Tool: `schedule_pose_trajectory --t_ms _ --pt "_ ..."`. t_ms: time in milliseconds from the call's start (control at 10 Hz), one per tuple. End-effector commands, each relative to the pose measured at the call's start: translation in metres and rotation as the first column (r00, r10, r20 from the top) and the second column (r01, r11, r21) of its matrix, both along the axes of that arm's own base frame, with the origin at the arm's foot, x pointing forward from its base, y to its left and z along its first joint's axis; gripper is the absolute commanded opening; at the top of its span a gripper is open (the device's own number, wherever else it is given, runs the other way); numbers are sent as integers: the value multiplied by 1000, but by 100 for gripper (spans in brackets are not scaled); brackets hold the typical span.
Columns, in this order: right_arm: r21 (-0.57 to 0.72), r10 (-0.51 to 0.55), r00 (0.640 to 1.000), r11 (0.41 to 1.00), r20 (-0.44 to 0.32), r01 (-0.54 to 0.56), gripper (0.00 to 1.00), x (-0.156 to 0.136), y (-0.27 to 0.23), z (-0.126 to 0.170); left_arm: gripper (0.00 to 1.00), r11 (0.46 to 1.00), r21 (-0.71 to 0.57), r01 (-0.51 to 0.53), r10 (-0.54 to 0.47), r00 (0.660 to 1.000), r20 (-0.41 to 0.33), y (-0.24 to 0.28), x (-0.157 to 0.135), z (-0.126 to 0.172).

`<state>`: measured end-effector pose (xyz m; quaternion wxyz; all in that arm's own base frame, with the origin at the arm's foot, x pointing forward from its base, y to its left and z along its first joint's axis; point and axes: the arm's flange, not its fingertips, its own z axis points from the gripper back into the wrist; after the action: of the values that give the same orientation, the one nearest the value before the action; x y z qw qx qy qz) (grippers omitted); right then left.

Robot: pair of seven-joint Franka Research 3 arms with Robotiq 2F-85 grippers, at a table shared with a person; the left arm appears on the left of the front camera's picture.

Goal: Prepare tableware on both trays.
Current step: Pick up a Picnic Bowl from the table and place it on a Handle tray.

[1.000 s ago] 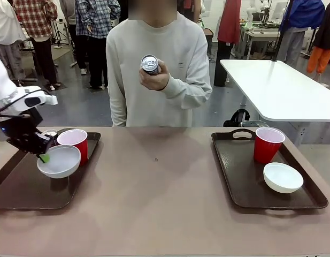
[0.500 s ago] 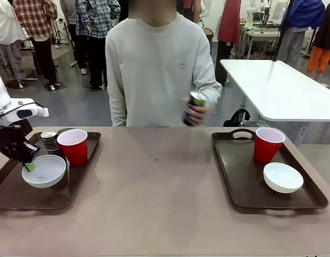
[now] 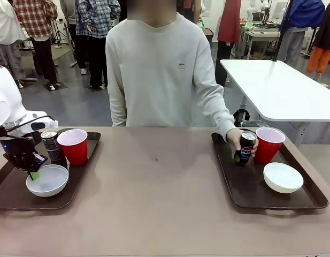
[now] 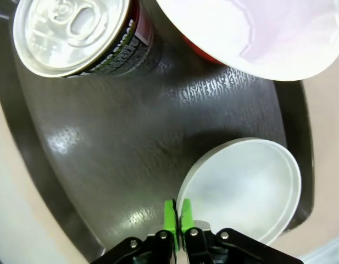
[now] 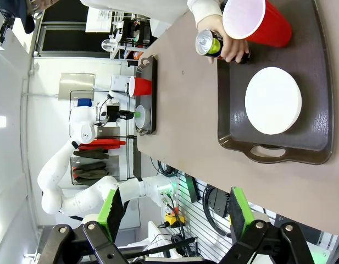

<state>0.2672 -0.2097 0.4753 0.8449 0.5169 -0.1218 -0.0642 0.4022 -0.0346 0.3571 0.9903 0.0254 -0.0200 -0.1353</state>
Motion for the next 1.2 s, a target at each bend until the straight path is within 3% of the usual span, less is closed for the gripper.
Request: schedule_pose_trajectory --t_ms 0,100,200,300,400,500,700,800,1000,1100 --pt "-7 15 1000 1000 2 -15 100 -3 -1 0 7 998 54 -14 15 1000 -8 -2 -18 -13" --pt "-7 15 1000 1000 2 -15 100 -3 -1 0 64 998 54 -11 11 1000 -5 -3 -19 -12" --pt "-7 15 1000 1000 2 -15 100 -3 -1 0 66 998 53 -13 13 1000 -3 -4 -20 -10" --pt "-7 15 1000 1000 2 -15 100 -3 -1 0 100 998 56 -15 15 1000 -6 -3 -20 -8" --pt "-7 15 1000 1000 2 -15 100 -3 -1 0 86 998 53 -21 22 1000 -4 -4 -21 -4" --pt "-7 15 1000 1000 2 -15 100 -3 -1 0 100 999 38 -27 27 1000 4 -7 -26 7" --pt "-7 15 1000 1000 2 -15 100 -3 -1 0 100 1000 -6 18 -18 999 36 -20 -43 37" --pt "-7 15 1000 1000 2 -15 100 -3 -1 0 64 995 -70 74 -71 996 47 -29 -55 55" --pt "-7 15 1000 1000 2 -15 100 -3 -1 0 84 945 -256 202 -188 979 79 -41 -77 91" --pt "-7 15 1000 1000 2 -15 100 -3 -1 0 92 856 -451 251 -236 968 90 -40 -87 112"
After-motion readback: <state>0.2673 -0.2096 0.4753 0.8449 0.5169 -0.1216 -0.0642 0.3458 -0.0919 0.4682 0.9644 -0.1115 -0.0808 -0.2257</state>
